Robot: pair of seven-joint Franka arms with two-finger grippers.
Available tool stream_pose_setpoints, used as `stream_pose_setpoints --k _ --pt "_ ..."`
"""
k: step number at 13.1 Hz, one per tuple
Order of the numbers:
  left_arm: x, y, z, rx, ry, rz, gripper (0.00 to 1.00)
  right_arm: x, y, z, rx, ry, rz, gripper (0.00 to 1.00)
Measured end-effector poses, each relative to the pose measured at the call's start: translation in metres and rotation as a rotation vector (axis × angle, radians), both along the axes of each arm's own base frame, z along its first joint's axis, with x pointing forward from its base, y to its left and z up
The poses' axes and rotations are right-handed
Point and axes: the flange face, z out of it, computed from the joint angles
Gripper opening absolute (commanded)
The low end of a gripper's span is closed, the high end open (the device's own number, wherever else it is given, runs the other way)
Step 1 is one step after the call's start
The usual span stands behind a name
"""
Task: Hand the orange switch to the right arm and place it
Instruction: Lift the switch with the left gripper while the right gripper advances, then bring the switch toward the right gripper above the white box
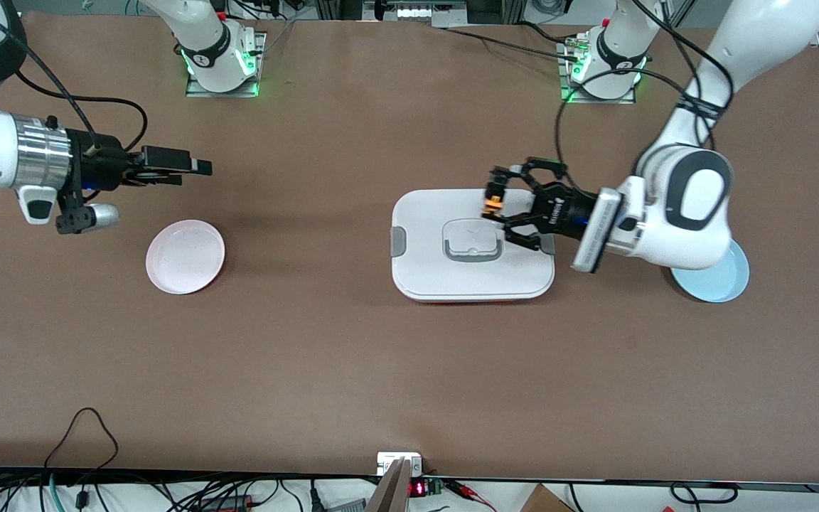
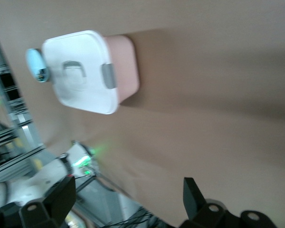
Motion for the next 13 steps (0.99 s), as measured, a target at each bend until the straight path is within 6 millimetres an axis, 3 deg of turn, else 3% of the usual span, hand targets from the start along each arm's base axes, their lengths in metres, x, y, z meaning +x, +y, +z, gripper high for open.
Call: stream_pose_setpoints --k 6,10,13 --pt "-0.020 -0.078 -0.006 0.029 -0.057 0.096 0.35 0.012 0.033 -0.039 0.353 0.178 -0.130 1.00" --pt "-0.020 -0.088 0.002 0.020 -0.070 0.111 0.35 0.011 0.042 -0.073 0.485 0.279 -0.242 1.00" --pt "-0.020 -0.088 0.002 0.020 -0.070 0.110 0.35 0.009 0.066 -0.093 0.556 0.324 -0.301 1.00"
